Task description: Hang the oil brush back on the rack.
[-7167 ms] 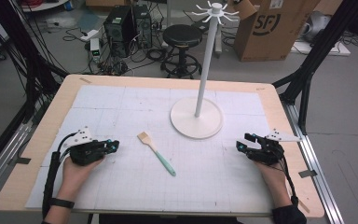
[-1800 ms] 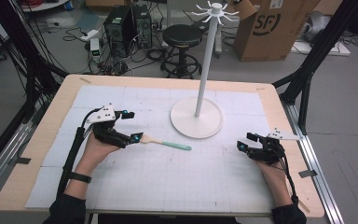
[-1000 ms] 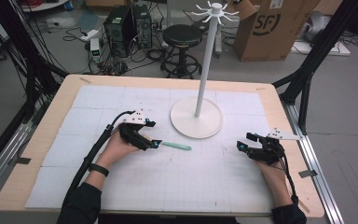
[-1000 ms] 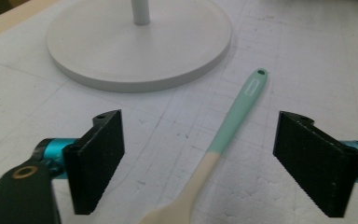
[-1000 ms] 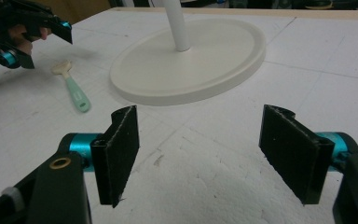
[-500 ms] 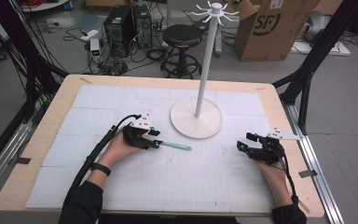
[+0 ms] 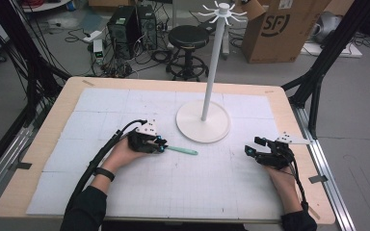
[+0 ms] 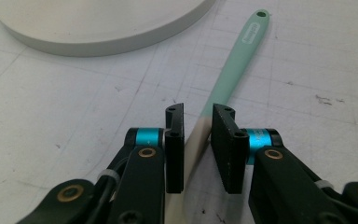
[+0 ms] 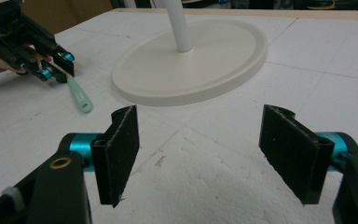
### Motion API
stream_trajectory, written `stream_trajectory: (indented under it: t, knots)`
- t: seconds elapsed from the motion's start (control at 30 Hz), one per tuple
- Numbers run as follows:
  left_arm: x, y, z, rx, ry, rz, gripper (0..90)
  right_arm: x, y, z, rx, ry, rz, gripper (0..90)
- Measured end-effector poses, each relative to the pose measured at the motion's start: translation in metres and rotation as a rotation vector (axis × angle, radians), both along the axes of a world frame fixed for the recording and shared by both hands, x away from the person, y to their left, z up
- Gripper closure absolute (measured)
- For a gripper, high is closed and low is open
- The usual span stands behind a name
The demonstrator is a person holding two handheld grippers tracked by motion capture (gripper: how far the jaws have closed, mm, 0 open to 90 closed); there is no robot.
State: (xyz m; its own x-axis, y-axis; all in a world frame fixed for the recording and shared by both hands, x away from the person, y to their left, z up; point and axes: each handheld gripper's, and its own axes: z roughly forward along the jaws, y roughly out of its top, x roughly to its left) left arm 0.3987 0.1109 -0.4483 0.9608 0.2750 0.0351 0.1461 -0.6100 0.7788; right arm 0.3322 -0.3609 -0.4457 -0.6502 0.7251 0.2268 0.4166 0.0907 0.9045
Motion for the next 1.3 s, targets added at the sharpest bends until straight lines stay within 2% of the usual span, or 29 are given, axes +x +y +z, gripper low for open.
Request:
stream_trajectory:
  t: [0.23, 0.33, 0.43, 0.47, 0.5, 0.57, 0.63, 0.67, 0.73, 1.0, 1.13, 1.23, 1.3]
  knots:
    - [-0.0041, -0.0015, 0.0031, 0.025, -0.011, -0.024, 80.1, -0.0001, -0.0003, 0.0001, 0.000, 0.000, -0.002, 28.3]
    - [-0.0043, -0.0016, 0.0029, 0.023, -0.007, -0.029, 81.3, -0.0004, -0.0002, 0.0002, 0.001, 0.004, -0.003, 28.3]
    - [-0.0033, -0.0013, 0.0018, 0.016, 0.002, -0.022, 79.5, -0.0004, 0.0000, 0.0002, -0.001, 0.002, -0.002, 28.3]
    - [-0.0030, -0.0013, 0.0017, 0.017, -0.001, -0.016, 74.5, 0.0000, -0.0002, 0.0002, 0.000, -0.001, -0.002, 28.3]
    - [-0.0024, -0.0010, 0.0013, 0.014, 0.002, -0.004, 74.5, 0.0000, -0.0002, 0.0002, 0.000, -0.001, -0.002, 28.3]
    - [-0.0004, 0.0005, -0.0002, -0.003, 0.019, -0.001, 72.3, 0.0002, -0.0005, 0.0001, 0.001, 0.000, -0.002, 28.4]
    - [0.0000, 0.0009, -0.0005, -0.009, 0.033, -0.009, 73.9, -0.0001, -0.0001, 0.0001, 0.002, 0.003, -0.003, 28.4]
    - [-0.0009, 0.0000, -0.0009, -0.015, 0.032, -0.015, 78.4, -0.0001, 0.0000, 0.0002, 0.002, 0.003, -0.003, 28.4]
    - [-0.0014, -0.0002, 0.0002, -0.002, 0.026, -0.017, 80.3, 0.0000, 0.0000, 0.0000, 0.001, 0.002, -0.002, 28.4]
    - [-0.0001, 0.0009, -0.0007, -0.011, 0.037, -0.018, 80.1, 0.0002, -0.0004, 0.0001, 0.002, -0.001, -0.003, 28.5]
    - [0.0009, 0.0022, -0.0019, -0.029, 0.059, -0.011, 81.5, -0.0001, 0.0002, 0.0001, 0.003, 0.004, -0.003, 28.5]
    - [-0.0006, 0.0013, -0.0002, -0.010, 0.041, -0.023, 82.2, 0.0002, -0.0004, 0.0001, 0.001, -0.003, -0.002, 28.4]
    - [-0.0023, 0.0008, 0.0009, -0.004, 0.045, -0.030, 82.4, 0.0003, -0.0005, 0.0001, 0.002, -0.004, -0.001, 28.4]
